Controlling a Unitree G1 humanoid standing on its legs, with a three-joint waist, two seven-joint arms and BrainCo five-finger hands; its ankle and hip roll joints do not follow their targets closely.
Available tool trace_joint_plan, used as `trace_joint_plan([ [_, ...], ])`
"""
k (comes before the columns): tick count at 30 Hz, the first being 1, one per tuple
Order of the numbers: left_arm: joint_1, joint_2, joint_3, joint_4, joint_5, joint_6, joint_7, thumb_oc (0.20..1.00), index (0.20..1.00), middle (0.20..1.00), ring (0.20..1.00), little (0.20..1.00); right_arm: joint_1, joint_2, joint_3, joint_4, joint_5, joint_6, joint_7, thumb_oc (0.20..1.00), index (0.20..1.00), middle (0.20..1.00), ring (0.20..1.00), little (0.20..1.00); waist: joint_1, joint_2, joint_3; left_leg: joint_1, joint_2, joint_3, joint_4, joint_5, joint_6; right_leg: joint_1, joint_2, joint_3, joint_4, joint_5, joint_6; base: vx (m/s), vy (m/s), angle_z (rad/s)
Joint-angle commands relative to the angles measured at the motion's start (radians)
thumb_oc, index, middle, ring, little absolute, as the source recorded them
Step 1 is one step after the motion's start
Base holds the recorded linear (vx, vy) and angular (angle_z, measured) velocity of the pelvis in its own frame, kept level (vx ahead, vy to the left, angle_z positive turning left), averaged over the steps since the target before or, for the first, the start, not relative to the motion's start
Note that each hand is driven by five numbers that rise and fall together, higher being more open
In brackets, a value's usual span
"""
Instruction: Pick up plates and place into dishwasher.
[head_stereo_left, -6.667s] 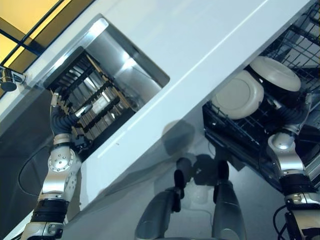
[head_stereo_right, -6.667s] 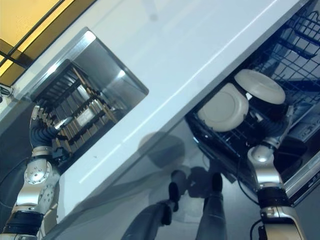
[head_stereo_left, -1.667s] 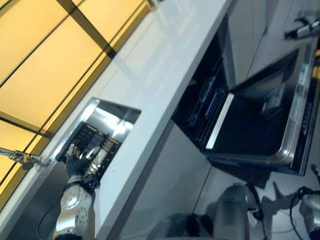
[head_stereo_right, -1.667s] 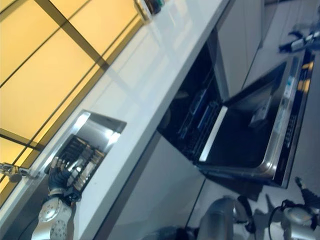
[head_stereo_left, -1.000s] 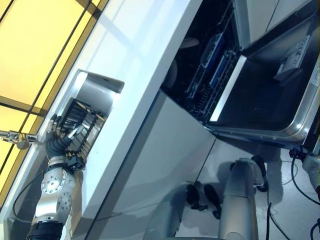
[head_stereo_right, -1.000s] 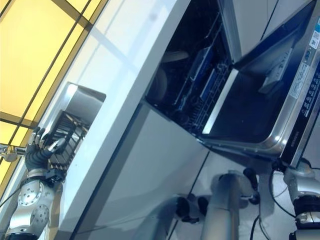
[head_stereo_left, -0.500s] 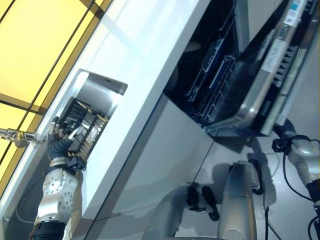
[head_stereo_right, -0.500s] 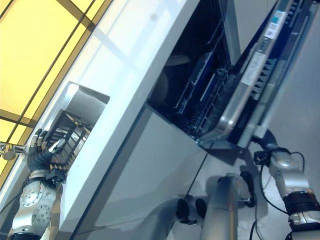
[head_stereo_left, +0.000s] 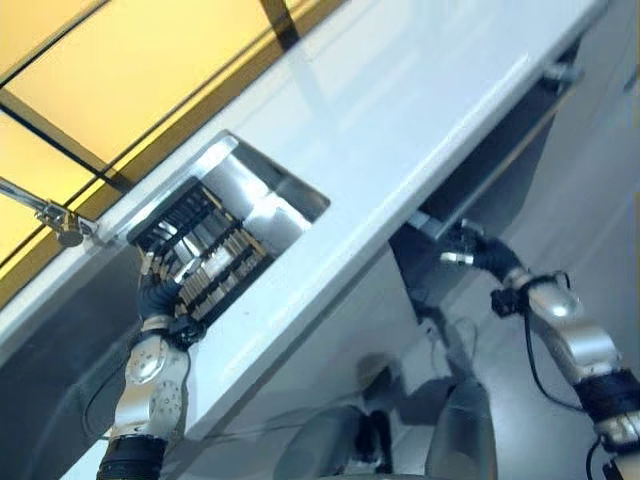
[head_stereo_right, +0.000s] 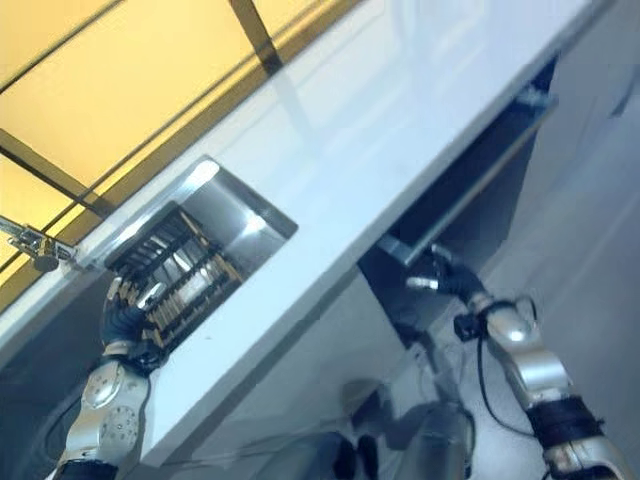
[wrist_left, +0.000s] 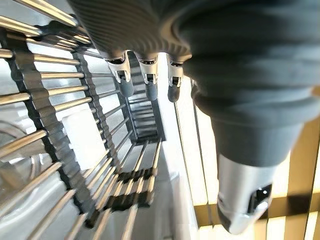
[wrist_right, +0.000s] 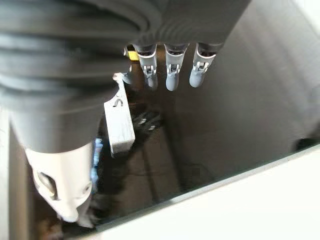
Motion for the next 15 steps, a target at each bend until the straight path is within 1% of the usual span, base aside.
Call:
trace_joint_plan([
  [1,0.097,0.040,-0.018,0.049,0.069,-0.004,-0.050,1.000,1.000,1.000,1.000,1.000,-0.176,0.106,-0.092,-0.263,0.061,-0.274,0.079,1.000,1.000,1.000,1.000,1.000,0.047,-0.134,-0.153,-0.023,-0.024,0.006,0.008,-0.030,0.060,0.214,0.075,-0.031,-0.259,0.030,-0.057,0.08,-0.174,0.16],
  [2,0.103,0.041,-0.012,0.051,0.072,-0.008,-0.063,1.000,1.000,1.000,1.000,1.000,-0.152,0.113,-0.099,-0.273,0.074,-0.282,0.089,1.000,1.000,1.000,1.000,1.000,0.054,-0.154,-0.180,0.013,-0.016,-0.002,-0.061,-0.004,0.049,0.258,0.095,-0.034,-0.335,0.053,-0.048,0.08,-0.163,0.22],
  [4,0.105,0.044,-0.004,0.054,0.074,-0.015,-0.080,1.000,1.000,1.000,1.000,1.000,-0.122,0.114,-0.109,-0.286,0.071,-0.296,0.098,1.000,1.000,1.000,1.000,1.000,0.061,-0.178,-0.215,0.052,-0.002,-0.011,-0.154,0.047,0.036,0.298,0.117,-0.039,-0.429,0.093,-0.035,0.03,-0.081,0.18],
  [7,0.086,0.049,-0.004,0.046,0.071,-0.015,-0.089,1.000,1.000,1.000,1.000,1.000,-0.108,0.100,-0.131,-0.296,0.073,-0.312,0.088,1.000,1.000,1.000,1.000,1.000,0.070,-0.204,-0.249,0.093,0.011,-0.018,-0.246,0.093,0.024,0.334,0.134,-0.040,-0.513,0.139,-0.020,0.00,-0.026,0.08],
  [9,0.074,0.049,-0.004,0.046,0.065,-0.011,-0.096,1.000,1.000,1.000,1.000,1.000,-0.105,0.099,-0.145,-0.309,0.077,-0.321,0.083,1.000,1.000,1.000,1.000,1.000,0.072,-0.216,-0.262,0.117,0.016,-0.018,-0.290,0.106,0.022,0.344,0.143,-0.040,-0.545,0.156,-0.014,-0.01,-0.005,0.01],
  [11,0.070,0.043,-0.006,0.049,0.071,-0.013,-0.096,1.000,1.000,1.000,1.000,1.000,-0.097,0.101,-0.157,-0.332,0.067,-0.306,0.071,1.000,1.000,1.000,1.000,1.000,0.072,-0.223,-0.271,0.130,0.020,-0.015,-0.314,0.113,0.021,0.349,0.148,-0.043,-0.560,0.163,-0.012,-0.01,-0.002,-0.04],
  [12,0.065,0.037,-0.008,0.049,0.080,-0.011,-0.094,1.000,1.000,1.000,1.000,1.000,-0.088,0.096,-0.172,-0.341,0.013,-0.279,0.024,1.000,1.000,1.000,1.000,1.000,0.072,-0.231,-0.281,0.142,0.024,-0.012,-0.339,0.120,0.020,0.353,0.153,-0.048,-0.574,0.170,-0.010,0.00,0.000,0.00],
  [13,0.064,0.033,-0.009,0.050,0.085,-0.014,-0.090,1.000,1.000,1.000,1.000,1.000,-0.084,0.088,-0.179,-0.340,-0.022,-0.273,-0.011,1.000,1.000,1.000,1.000,1.000,0.072,-0.234,-0.284,0.149,0.026,-0.009,-0.351,0.124,0.019,0.355,0.155,-0.049,-0.582,0.174,-0.010,0.00,0.000,0.00],
  [15,0.062,0.024,-0.004,0.045,0.089,-0.017,-0.072,1.000,1.000,1.000,1.000,1.000,-0.068,0.066,-0.201,-0.330,-0.052,-0.232,-0.109,1.000,1.000,1.000,1.000,1.000,0.070,-0.240,-0.289,0.159,0.032,-0.002,-0.373,0.132,0.015,0.360,0.159,-0.051,-0.598,0.182,-0.009,-0.03,0.001,-0.05],
])
